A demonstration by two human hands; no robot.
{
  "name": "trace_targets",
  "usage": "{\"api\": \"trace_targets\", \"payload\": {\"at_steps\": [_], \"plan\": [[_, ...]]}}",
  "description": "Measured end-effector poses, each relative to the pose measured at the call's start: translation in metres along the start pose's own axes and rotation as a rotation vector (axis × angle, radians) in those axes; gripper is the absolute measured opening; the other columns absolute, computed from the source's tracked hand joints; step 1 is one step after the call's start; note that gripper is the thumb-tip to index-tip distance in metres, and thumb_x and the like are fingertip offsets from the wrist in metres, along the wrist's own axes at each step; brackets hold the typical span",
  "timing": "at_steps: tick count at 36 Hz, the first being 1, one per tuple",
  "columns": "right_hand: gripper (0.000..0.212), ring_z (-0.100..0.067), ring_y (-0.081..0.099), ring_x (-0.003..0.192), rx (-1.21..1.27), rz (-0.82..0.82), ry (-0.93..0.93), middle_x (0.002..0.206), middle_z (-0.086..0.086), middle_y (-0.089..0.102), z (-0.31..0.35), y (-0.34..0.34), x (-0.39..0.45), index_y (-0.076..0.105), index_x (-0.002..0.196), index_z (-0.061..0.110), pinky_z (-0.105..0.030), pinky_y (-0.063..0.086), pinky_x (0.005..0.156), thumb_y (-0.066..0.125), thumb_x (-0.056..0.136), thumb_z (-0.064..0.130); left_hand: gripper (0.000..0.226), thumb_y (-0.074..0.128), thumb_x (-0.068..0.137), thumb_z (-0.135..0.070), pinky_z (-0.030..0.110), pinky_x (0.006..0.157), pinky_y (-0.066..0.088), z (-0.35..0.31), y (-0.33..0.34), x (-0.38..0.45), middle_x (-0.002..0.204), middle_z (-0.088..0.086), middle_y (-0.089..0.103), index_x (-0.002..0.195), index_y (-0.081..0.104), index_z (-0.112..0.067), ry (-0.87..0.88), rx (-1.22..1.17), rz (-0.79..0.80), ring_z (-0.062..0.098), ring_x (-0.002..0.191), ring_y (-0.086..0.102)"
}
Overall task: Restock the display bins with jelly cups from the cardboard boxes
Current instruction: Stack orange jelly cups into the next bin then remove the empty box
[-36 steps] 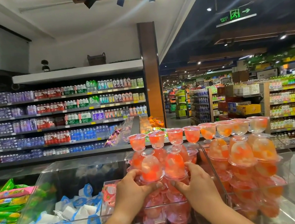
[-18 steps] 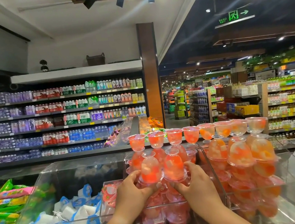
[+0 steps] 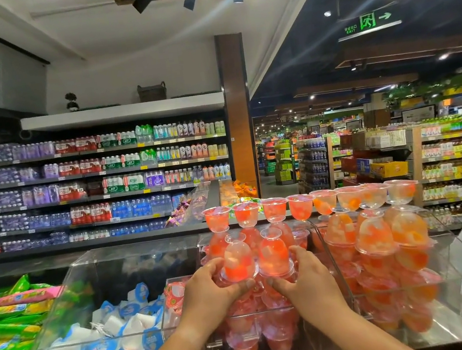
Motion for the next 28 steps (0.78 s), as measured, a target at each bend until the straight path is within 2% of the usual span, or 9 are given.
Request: {"api": "trace_targets", "payload": {"at_steps": [3,6,9,13,19,24,28], "plan": [[0.088,-0.016,0.044,0.137,-0.032,0.009,-0.004,0.151,0.008,0.042,0.002,-0.002,-0.002,0.03,0.154,0.024,-0.034,0.036,0.11,0.067,0.084,0.064,0.086,0.087,0.057,-0.066,0.015,0.082,0.042,-0.002,-0.001,-0.002,0.128,-0.013,0.062,0.132,0.06,-0.032,0.004,0.037,0.013,0.001,0.106,0.057],[0.091,-0.017,0.044,0.137,-0.041,0.027,0.0,0.153,0.006,0.04,0.002,-0.003,-0.002,0.028,0.155,0.023,-0.034,0.037,0.11,0.065,0.084,0.066,0.086,0.088,0.061,-0.061,0.012,0.078,0.039,-0.007,-0.002,-0.006,0.129,-0.013,0.059,0.135,0.059,-0.029,0.01,0.053,0.016,-0.002,0.102,0.054],[0.094,-0.019,0.043,0.139,-0.042,0.039,0.008,0.154,0.006,0.039,0.003,-0.004,-0.002,0.026,0.156,0.024,-0.036,0.038,0.11,0.067,0.083,0.066,0.086,0.089,0.063,-0.057,0.016,0.086,0.041,-0.008,-0.002,-0.009,0.131,-0.011,0.058,0.137,0.057,-0.028,0.007,0.076,0.024,0.005,0.111,0.054],[0.098,-0.02,0.044,0.138,-0.038,0.038,0.016,0.154,0.005,0.039,0.002,-0.007,-0.005,0.024,0.156,0.025,-0.036,0.042,0.109,0.071,0.08,0.066,0.096,0.086,0.058,-0.066,0.028,0.1,0.046,-0.01,-0.009,-0.014,0.134,-0.006,0.057,0.139,0.055,-0.027,0.001,0.145,0.006,0.012,0.12,0.054],[0.104,-0.021,0.04,0.141,-0.075,0.085,0.017,0.156,0.003,0.036,-0.002,-0.018,-0.015,0.021,0.157,0.024,-0.04,0.04,0.112,0.071,0.078,0.068,0.091,0.084,0.062,-0.066,0.031,0.097,0.042,-0.019,-0.025,-0.024,0.131,-0.004,0.053,0.139,0.053,-0.028,-0.017,0.263,-0.06,0.012,0.115,0.048],[0.103,-0.023,0.036,0.143,-0.16,0.13,0.012,0.157,0.001,0.035,-0.007,-0.038,-0.026,0.022,0.157,0.023,-0.041,0.036,0.115,0.069,0.079,0.07,0.097,0.079,0.064,-0.074,0.038,0.105,0.043,-0.037,-0.029,-0.038,0.138,-0.001,0.052,0.143,0.05,-0.025,-0.03,0.398,-0.077,0.02,0.129,0.049],[0.101,-0.027,0.035,0.142,-0.234,0.158,0.002,0.155,-0.002,0.037,-0.016,-0.064,-0.038,0.023,0.158,0.021,-0.043,0.034,0.117,0.064,0.082,0.071,0.093,0.075,0.067,-0.075,0.04,0.109,0.039,-0.065,-0.026,-0.057,0.137,0.002,0.053,0.141,0.051,-0.025,-0.02,0.51,-0.111,0.026,0.129,0.047]]}}
Point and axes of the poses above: each hand's wrist, its own x-axis towards the middle knuckle, its own y-axis out of the palm, z = x × y, the point moved 9 cm from there along x, towards the middle knuckle
